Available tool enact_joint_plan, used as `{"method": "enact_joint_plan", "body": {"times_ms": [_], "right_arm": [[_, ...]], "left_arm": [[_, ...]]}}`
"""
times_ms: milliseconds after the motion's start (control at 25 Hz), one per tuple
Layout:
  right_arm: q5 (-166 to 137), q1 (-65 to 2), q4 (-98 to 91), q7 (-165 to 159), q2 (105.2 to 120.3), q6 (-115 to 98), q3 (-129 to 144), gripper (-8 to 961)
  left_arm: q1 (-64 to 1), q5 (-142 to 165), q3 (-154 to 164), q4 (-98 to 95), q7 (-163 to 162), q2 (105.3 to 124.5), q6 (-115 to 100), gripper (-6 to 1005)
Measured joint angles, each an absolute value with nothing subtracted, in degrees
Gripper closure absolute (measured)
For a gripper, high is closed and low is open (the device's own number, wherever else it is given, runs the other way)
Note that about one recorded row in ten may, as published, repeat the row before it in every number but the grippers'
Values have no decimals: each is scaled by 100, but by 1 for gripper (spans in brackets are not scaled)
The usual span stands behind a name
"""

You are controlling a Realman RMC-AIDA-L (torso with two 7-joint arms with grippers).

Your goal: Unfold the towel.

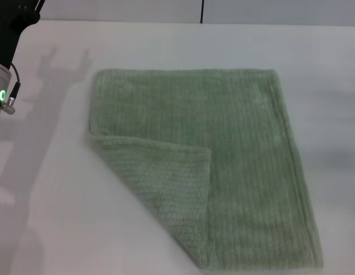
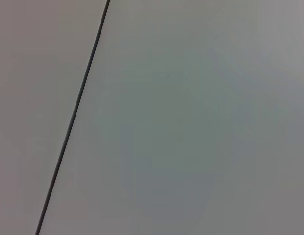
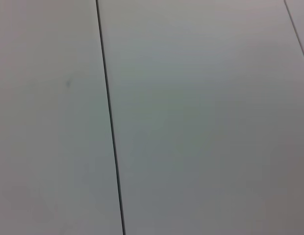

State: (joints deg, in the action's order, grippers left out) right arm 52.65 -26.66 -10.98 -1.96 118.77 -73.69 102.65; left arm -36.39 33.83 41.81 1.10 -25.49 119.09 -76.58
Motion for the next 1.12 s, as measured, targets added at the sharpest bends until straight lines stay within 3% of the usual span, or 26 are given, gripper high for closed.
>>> {"method": "enact_joint_plan", "body": {"times_ms": [240,680,920,1120], "right_arm": [[5262,-2664,-1107,-196,11874,-7342,10271,350],[4249,-2616,-2056,-97,11780,-5594,10260,806],[3910,-2311,-3342,837,11756,-4169,9804,895],[3876,-1929,-4867,1956,11866,-2460,9172,954]], "left_arm": [[-3718,3383,4146,86,-2548,11908,-7506,194],[-3823,3383,4139,61,-2345,11899,-7424,204],[-3831,3369,4139,54,-2329,11904,-7338,209],[-3878,3381,4139,5,-2328,11909,-7300,213]]}}
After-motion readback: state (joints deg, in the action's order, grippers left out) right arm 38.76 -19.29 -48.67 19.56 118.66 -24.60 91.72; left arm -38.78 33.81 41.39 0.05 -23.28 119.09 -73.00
